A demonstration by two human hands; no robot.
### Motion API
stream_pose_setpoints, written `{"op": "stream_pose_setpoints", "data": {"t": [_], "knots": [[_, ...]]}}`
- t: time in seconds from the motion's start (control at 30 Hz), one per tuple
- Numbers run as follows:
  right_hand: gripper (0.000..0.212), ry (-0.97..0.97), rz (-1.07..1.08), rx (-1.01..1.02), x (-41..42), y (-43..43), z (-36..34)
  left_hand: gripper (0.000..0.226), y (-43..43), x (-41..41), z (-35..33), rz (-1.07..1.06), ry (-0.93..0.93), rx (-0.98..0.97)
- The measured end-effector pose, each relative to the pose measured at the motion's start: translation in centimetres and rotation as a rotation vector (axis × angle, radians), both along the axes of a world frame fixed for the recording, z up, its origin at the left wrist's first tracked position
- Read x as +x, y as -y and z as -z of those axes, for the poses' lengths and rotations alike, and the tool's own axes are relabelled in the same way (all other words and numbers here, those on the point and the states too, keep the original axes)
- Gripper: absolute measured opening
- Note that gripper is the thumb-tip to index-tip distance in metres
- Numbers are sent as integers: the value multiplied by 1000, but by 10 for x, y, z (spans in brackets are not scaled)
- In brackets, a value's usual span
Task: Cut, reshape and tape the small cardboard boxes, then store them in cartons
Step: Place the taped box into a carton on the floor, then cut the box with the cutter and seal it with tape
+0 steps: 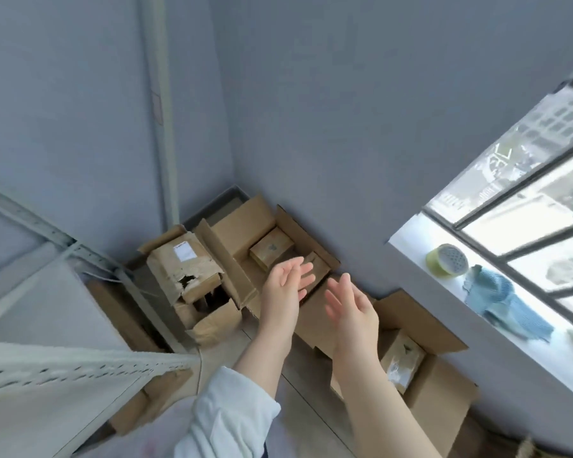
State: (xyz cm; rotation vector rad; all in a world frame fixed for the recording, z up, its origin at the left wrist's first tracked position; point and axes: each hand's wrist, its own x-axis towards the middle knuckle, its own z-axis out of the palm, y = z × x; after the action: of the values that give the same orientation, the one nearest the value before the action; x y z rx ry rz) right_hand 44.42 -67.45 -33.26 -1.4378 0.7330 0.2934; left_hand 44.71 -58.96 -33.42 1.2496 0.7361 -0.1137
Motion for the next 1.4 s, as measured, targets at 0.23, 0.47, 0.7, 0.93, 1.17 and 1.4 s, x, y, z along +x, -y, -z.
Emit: {"op": "stream_pose_setpoints", "data": {"t": [0.23, 0.47, 0.7, 0.93, 1.17, 1.4], "knots": [[28, 171, -104, 105, -91, 1, -83, 21, 1, -100, -87, -215, 200, 36], [28, 369, -209, 240, -168, -41, -181, 21, -40, -196, -191, -335, 472, 151], [15, 538, -452, 406, -258, -149, -266, 19, -138, -307, -271, -500, 643, 334], [11, 569, -736, 525, -367, -303, -313, 18, -290, -458, -324, -704, 661, 613], [13, 556, -919, 454, -421, -416, -323, 16, -408, -533, -333, -775, 575, 658], [17, 585, -995, 326, -397, -499, -337, 23, -499, -521, -331, -809, 429, 691]]}}
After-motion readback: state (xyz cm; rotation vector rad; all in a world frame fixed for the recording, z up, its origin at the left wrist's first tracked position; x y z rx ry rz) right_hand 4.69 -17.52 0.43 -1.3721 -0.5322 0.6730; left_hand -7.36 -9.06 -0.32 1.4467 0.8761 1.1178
